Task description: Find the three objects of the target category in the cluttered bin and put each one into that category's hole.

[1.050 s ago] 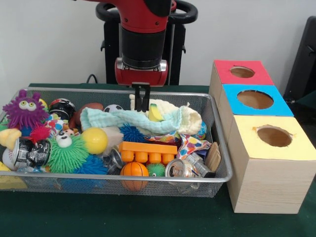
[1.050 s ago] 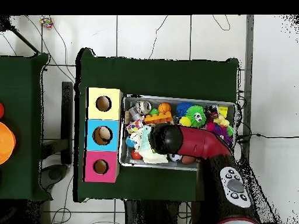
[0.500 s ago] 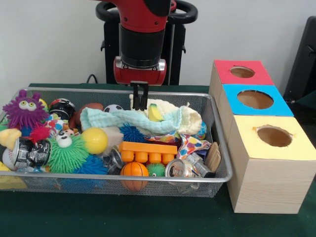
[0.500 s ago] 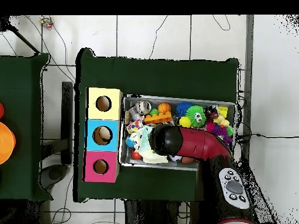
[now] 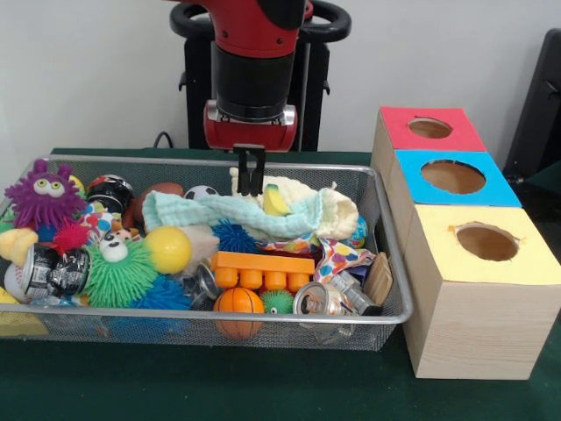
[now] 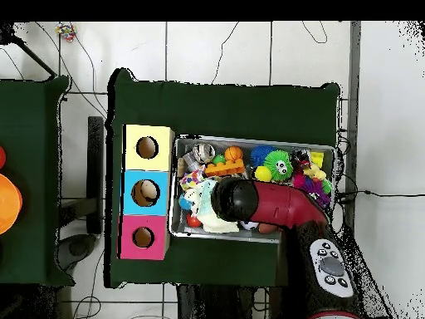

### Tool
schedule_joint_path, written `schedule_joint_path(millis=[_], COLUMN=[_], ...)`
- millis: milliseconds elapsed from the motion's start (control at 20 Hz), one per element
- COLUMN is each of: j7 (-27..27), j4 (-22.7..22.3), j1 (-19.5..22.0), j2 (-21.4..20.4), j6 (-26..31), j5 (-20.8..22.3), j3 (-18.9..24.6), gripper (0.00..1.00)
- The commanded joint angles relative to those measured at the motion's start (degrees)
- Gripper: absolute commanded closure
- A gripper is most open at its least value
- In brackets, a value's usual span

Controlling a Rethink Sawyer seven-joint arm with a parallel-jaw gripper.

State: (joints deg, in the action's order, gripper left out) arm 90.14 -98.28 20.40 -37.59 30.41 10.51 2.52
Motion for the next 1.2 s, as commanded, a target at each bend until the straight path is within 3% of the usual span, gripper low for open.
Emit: schedule_joint_path(millis=[50, 500, 550, 1200], j7=[8.78, 10.14, 10.24, 9.86], j4=[-4.13, -4.39, -4.29, -3.54], j1=[-1.20, -3.36, -3.66, -3.46], j2=[-0.95, -2.19, -2.21, 0.02], j6=[-1.98, -0.06, 0.30, -1.03], j5=[-0.85, -1.17, -1.11, -1.50], j3=[1.64, -0.56, -0.89, -0.13], gripper=[1.00, 1.00, 0.00, 0.00])
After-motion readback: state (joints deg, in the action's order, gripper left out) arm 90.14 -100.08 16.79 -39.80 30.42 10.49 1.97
